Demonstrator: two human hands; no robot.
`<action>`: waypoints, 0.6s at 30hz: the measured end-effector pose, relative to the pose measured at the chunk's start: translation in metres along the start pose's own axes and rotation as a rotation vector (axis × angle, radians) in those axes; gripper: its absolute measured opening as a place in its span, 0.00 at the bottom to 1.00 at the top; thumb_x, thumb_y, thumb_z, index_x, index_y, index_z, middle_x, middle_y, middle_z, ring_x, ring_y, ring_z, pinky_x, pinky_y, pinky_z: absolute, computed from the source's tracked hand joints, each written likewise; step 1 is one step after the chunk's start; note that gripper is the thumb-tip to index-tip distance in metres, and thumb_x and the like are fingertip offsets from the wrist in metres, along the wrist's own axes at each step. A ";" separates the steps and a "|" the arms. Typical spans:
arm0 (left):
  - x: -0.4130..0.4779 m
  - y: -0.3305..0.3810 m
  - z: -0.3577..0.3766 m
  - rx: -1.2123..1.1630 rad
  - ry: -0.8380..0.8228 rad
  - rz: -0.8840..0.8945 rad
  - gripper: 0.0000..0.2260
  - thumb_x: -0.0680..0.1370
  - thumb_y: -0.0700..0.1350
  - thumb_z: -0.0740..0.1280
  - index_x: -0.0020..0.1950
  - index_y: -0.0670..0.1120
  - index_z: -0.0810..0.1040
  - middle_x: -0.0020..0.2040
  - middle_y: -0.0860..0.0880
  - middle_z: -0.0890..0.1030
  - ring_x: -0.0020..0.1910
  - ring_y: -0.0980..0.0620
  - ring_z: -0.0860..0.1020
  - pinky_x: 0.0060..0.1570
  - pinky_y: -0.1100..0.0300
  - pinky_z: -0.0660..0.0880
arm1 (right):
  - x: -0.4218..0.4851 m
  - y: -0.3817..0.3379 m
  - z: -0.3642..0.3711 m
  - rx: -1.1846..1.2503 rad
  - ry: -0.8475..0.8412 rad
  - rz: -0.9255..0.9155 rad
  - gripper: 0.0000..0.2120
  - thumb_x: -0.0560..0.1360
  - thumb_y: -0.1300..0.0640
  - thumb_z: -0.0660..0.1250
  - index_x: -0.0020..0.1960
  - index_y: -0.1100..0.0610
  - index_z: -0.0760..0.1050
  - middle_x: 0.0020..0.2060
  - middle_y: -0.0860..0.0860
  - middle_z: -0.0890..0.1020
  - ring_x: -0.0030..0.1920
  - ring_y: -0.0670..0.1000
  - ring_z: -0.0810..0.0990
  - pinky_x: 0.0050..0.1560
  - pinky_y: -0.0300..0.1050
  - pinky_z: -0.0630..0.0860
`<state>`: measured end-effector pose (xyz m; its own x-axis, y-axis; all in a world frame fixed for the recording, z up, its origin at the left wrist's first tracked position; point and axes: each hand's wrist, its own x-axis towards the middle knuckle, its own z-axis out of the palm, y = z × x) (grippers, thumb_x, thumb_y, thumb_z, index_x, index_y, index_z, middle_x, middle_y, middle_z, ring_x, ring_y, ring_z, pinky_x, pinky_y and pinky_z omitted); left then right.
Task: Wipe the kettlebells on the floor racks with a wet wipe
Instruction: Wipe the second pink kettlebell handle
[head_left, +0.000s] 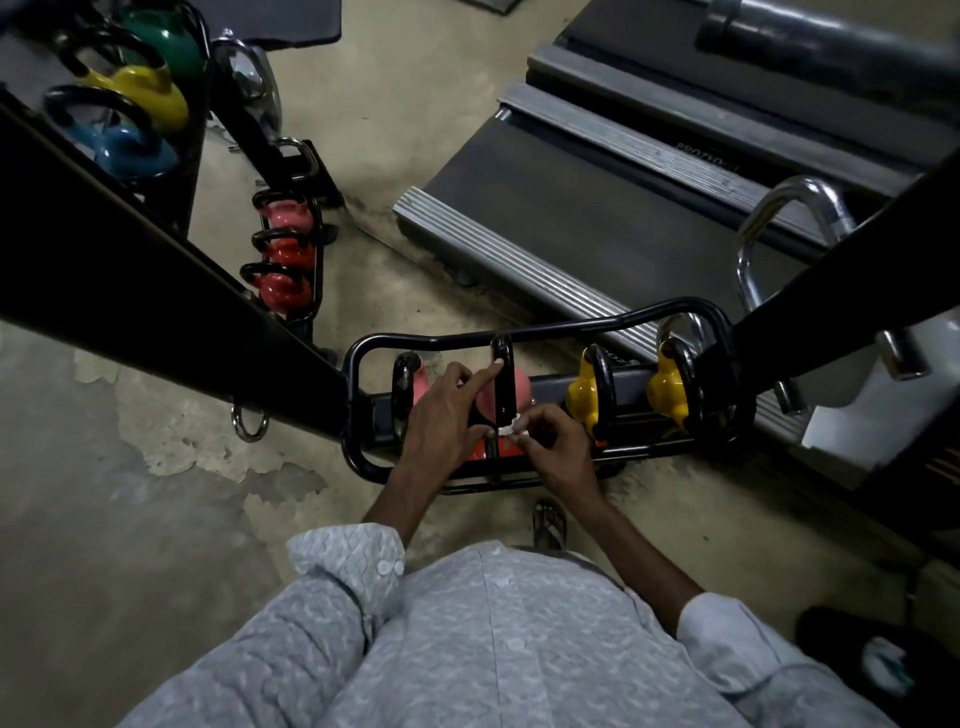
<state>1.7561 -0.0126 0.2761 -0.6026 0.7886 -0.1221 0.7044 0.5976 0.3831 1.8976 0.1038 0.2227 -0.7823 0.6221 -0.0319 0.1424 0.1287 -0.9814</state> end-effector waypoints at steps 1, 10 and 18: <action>0.000 0.000 0.001 -0.008 0.003 -0.003 0.44 0.66 0.48 0.82 0.78 0.59 0.65 0.60 0.49 0.72 0.54 0.49 0.78 0.44 0.56 0.76 | 0.001 0.003 0.001 0.043 0.008 0.053 0.06 0.73 0.69 0.72 0.45 0.60 0.78 0.42 0.53 0.82 0.46 0.52 0.83 0.50 0.49 0.80; 0.001 0.002 0.001 -0.033 0.039 -0.009 0.42 0.65 0.55 0.81 0.77 0.57 0.68 0.58 0.48 0.75 0.52 0.48 0.78 0.45 0.56 0.74 | 0.049 -0.017 0.005 0.278 0.115 0.317 0.07 0.75 0.60 0.74 0.53 0.58 0.82 0.50 0.56 0.86 0.51 0.56 0.85 0.52 0.52 0.83; -0.003 -0.001 0.003 -0.021 0.044 -0.036 0.42 0.66 0.57 0.80 0.77 0.59 0.65 0.60 0.49 0.75 0.53 0.48 0.78 0.47 0.52 0.79 | 0.110 -0.043 0.019 0.407 0.230 0.649 0.02 0.76 0.63 0.73 0.48 0.61 0.82 0.39 0.51 0.84 0.39 0.47 0.82 0.35 0.35 0.78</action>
<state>1.7582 -0.0148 0.2735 -0.6436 0.7593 -0.0958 0.6744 0.6219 0.3980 1.7940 0.1516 0.2577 -0.4682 0.6259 -0.6238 0.2590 -0.5778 -0.7740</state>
